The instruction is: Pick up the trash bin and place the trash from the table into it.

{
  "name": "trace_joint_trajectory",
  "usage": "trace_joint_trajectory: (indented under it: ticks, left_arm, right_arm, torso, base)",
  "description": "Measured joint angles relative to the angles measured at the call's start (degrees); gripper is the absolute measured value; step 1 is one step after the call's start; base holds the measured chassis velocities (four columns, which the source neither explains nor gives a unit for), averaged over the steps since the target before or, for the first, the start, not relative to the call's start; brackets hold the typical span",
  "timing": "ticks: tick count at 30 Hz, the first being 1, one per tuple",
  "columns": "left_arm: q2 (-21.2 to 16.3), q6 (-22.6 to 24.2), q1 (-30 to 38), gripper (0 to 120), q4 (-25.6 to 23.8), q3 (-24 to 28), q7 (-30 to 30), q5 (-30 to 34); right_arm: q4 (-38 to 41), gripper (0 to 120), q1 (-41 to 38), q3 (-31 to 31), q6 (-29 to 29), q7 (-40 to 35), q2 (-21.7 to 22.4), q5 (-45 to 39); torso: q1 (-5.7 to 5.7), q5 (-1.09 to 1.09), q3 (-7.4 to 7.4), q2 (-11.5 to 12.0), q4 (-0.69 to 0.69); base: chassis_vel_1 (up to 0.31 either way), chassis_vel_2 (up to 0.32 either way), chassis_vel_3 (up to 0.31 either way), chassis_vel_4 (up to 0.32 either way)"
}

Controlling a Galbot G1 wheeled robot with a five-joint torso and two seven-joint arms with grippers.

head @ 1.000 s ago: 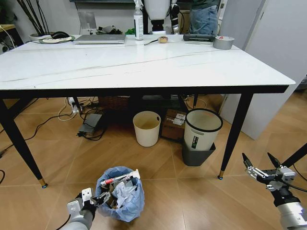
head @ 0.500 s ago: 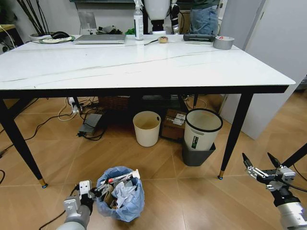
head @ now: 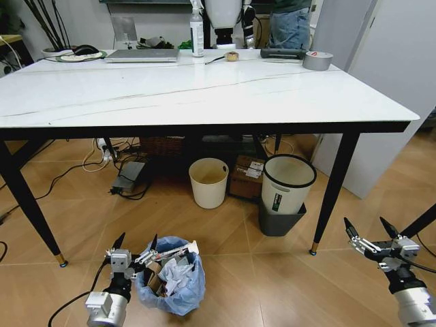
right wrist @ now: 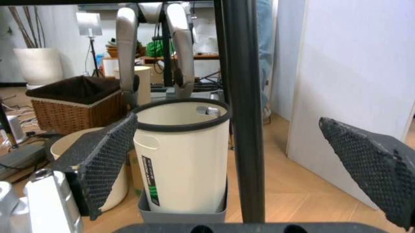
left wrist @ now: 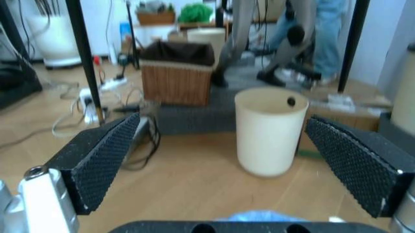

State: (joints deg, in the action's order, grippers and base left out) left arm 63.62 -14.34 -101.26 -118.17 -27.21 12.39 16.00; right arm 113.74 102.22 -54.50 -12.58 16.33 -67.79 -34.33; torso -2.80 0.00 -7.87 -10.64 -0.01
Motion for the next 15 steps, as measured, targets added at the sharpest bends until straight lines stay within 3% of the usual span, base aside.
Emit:
trace_joint_trajectory:
  ticks: [7,15]
  left_arm:
    - [0.3,-3.7,-1.7,100,-1.1,-0.2,-0.8,-2.2]
    - [0.5,-3.8,-1.9,100,-1.8,-0.3,-1.0,-3.0]
  right_arm:
    - [0.0,100,0.0,0.0,0.0,0.0,0.0,0.0]
    - [0.0,100,0.0,0.0,0.0,0.0,0.0,0.0]
  torso:
    - [0.00,0.00,0.00,0.0,0.00]
    - [0.00,0.00,0.00,0.0,0.00]
  base:
    - [0.000,0.000,0.000,0.000]
    - [0.000,0.000,0.000,0.000]
